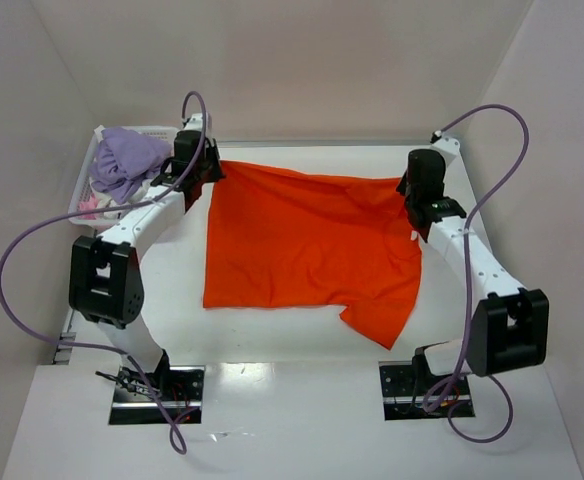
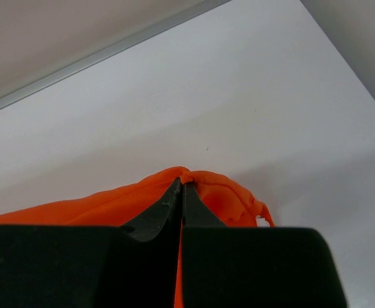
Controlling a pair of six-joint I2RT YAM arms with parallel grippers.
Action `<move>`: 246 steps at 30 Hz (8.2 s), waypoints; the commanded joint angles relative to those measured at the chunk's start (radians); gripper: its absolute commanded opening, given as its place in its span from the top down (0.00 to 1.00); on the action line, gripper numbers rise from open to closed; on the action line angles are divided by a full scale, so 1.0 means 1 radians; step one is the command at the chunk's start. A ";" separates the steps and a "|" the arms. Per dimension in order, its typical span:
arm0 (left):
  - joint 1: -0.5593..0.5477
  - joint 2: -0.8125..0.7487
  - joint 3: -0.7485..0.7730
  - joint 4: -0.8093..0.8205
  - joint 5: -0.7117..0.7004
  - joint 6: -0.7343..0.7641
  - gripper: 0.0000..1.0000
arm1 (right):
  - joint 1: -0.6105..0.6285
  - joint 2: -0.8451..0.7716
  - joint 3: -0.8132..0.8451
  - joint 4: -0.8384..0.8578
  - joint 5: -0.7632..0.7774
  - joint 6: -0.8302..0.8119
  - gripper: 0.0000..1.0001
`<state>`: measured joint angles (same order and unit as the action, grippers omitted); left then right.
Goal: Fold and stack the t-shirts
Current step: Flatten out the tshirt, then fold the flattened tshirt in 1/3 of the way
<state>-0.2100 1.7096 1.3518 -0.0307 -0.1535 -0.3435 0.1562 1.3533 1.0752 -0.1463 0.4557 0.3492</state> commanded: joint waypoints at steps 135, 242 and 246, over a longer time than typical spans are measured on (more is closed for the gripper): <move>0.038 0.409 0.218 -0.040 -0.043 0.143 1.00 | -0.122 0.601 0.272 0.237 -0.620 -0.196 0.52; 0.037 0.163 0.096 -0.160 -0.095 0.229 1.00 | -0.179 0.294 0.157 -0.035 -0.581 -0.015 1.00; 0.037 0.163 0.064 -0.179 -0.086 0.209 1.00 | -0.179 0.282 0.120 -0.054 -0.546 -0.004 1.00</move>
<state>-0.1799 1.9076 1.4422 -0.1944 -0.2188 -0.1059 -0.0177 1.6852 1.2110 -0.1867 -0.1371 0.3294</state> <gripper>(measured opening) 0.008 0.007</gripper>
